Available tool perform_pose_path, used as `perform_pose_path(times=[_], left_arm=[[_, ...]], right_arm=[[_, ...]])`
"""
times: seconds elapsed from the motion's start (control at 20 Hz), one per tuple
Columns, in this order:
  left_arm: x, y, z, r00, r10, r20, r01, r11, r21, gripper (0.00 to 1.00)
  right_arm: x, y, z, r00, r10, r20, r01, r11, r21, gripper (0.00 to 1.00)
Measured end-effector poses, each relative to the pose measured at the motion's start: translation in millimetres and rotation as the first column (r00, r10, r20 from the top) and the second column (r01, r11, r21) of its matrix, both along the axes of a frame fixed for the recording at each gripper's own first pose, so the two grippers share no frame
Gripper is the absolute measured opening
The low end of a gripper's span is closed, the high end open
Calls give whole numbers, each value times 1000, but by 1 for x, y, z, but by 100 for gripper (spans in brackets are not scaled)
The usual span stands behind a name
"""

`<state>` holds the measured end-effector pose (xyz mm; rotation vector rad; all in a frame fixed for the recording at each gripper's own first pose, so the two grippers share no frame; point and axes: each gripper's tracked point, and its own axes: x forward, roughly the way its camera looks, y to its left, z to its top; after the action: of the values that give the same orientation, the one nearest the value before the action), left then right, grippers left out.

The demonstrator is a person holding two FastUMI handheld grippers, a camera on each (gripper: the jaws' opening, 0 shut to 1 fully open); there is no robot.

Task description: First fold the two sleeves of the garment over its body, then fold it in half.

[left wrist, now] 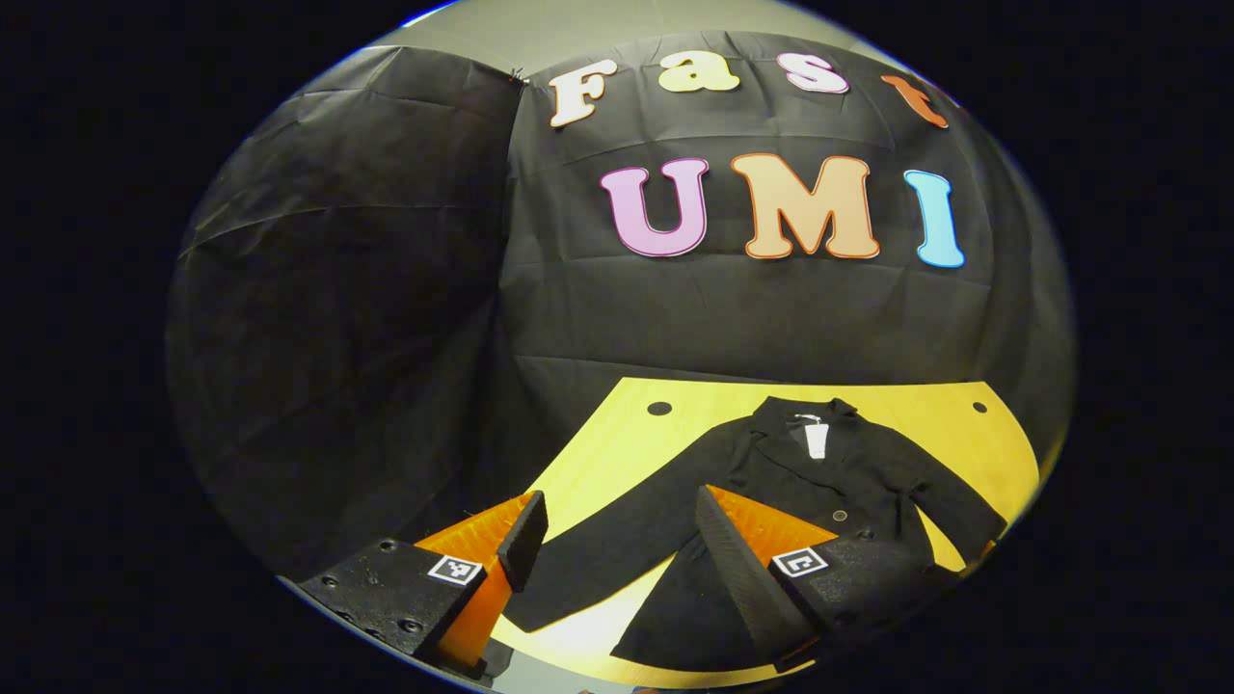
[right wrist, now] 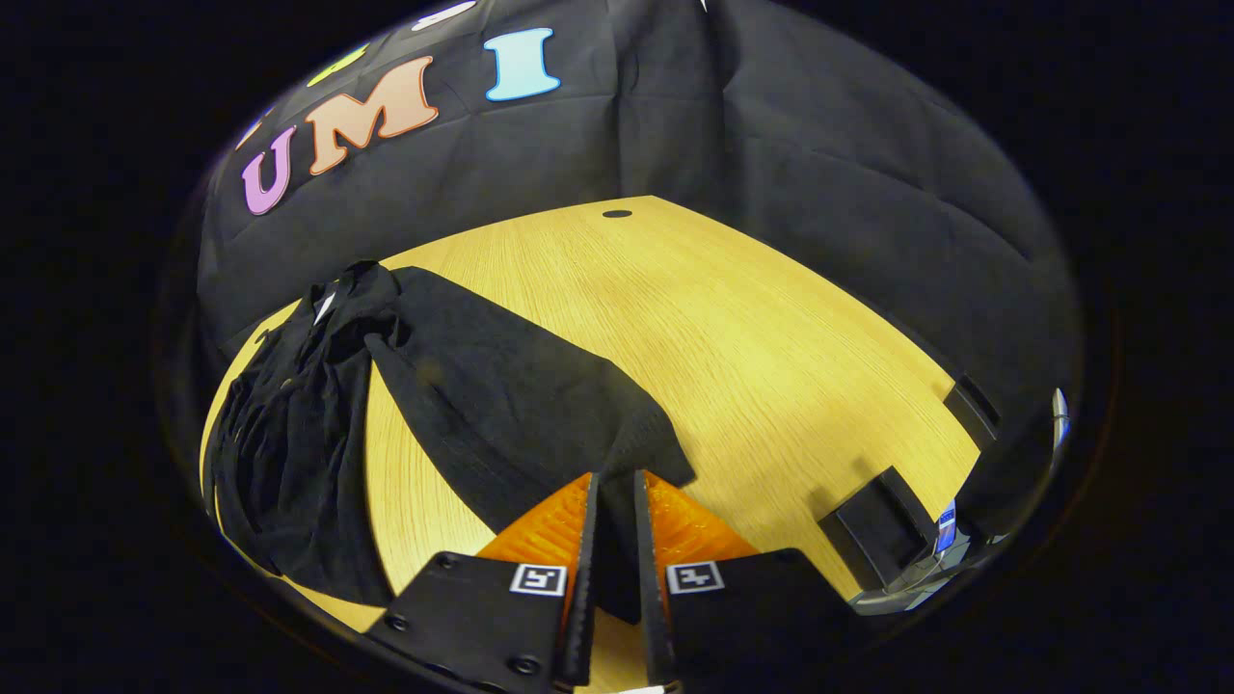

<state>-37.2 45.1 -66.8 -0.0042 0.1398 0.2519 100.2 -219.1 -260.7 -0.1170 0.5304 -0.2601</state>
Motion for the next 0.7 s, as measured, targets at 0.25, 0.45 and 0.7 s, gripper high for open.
perform_pose_path(times=[0.25,0.45,0.7], left_arm=[[3,-12,-7,999,-34,-12,34,999,-20,93],[3,-13,-6,999,-32,-5,32,999,-28,93],[-5,-11,-10,1000,-9,-5,9,999,-48,93]], right_arm=[[0,5,-1,999,47,-27,-47,999,4,11],[1,4,-1,997,60,-39,-60,998,-15,3],[2,5,0,998,48,-51,-49,999,-18,3]])
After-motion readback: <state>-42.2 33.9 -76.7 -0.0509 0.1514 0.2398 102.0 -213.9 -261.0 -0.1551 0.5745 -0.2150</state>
